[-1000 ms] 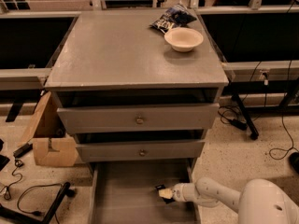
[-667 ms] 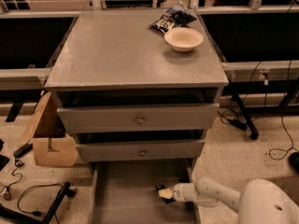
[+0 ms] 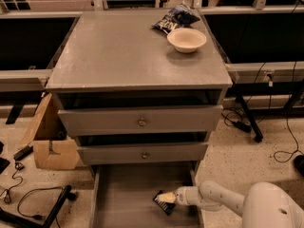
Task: Place rxbar blueberry into bottom drawer
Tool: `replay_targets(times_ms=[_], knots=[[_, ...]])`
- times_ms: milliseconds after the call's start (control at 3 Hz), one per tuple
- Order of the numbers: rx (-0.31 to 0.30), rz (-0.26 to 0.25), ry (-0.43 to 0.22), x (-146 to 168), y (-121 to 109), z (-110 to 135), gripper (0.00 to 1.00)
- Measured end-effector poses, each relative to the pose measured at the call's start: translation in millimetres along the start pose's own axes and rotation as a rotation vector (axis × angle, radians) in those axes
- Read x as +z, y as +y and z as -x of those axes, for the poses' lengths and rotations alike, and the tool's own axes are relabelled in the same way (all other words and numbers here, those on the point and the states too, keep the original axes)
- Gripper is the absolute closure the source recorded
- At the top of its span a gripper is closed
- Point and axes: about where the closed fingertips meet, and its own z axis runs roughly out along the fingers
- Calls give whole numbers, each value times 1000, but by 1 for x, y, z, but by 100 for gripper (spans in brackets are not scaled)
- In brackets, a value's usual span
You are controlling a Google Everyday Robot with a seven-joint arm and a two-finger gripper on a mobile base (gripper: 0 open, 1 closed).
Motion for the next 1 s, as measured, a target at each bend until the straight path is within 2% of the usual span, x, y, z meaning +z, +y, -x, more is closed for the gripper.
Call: replay_targets(times_ms=[333, 667, 1000], knots=[[-3, 1, 1, 1, 1, 0, 0], [-31, -31, 24, 1, 14, 1, 0], [-135, -129, 74, -19, 38, 24, 0]])
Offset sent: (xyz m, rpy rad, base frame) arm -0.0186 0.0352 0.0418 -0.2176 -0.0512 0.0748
